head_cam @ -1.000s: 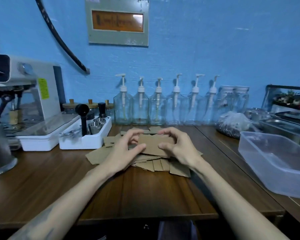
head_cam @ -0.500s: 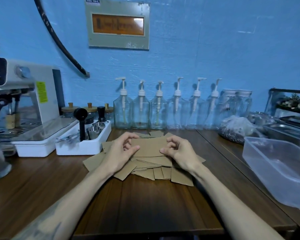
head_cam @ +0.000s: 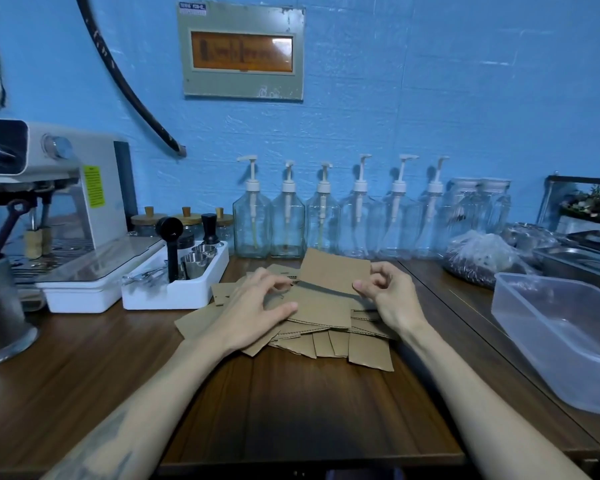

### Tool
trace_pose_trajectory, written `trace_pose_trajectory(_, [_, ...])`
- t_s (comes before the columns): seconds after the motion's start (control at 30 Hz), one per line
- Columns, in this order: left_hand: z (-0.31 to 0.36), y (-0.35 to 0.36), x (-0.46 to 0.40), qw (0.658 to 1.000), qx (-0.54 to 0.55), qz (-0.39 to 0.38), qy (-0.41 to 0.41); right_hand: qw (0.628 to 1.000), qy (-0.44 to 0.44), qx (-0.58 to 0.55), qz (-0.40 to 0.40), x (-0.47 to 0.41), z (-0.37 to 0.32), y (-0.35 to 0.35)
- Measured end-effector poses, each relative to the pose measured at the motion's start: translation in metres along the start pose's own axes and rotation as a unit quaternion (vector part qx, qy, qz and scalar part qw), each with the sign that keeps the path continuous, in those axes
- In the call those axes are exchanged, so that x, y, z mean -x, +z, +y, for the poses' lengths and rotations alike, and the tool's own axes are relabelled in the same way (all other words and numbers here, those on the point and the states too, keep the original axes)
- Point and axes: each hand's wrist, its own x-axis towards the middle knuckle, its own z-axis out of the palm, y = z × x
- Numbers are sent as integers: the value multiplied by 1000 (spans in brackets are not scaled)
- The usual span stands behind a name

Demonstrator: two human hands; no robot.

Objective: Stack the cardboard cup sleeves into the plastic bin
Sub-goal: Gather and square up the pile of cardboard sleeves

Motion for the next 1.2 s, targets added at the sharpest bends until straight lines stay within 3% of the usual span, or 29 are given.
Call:
trace_pose_trajectory(0.17, [10, 9, -10, 989, -118, -85, -29, 1000, 21, 0, 7, 0, 2, -1])
trace_pose_trajectory(0.57, [5, -2, -5, 990, 130, -4, -54, 999, 26, 2, 21, 3, -7, 2])
trace_pose_trajectory(0.67, [5, -3, -6, 977, 206, 1, -48, 1000, 14, 24, -8, 5, -8, 1])
trace_pose_trajectory(0.87, [-7, 2, -10, 990, 123, 42, -56, 985, -24, 2, -174, 11, -12, 1])
trace_pose_trajectory(0.97, [-8, 7, -11, 989, 129, 26, -63, 974, -31, 13, -223, 10, -15, 3])
trace_pose_trajectory(1.07, [-4, 11, -12, 984, 175, 10, -33, 969, -29, 16, -245, 7, -17, 4])
trace_pose_trajectory(1.2, [-4, 12, -15, 996, 86, 33, -6, 975, -69, 58, -205, 8, -15, 8])
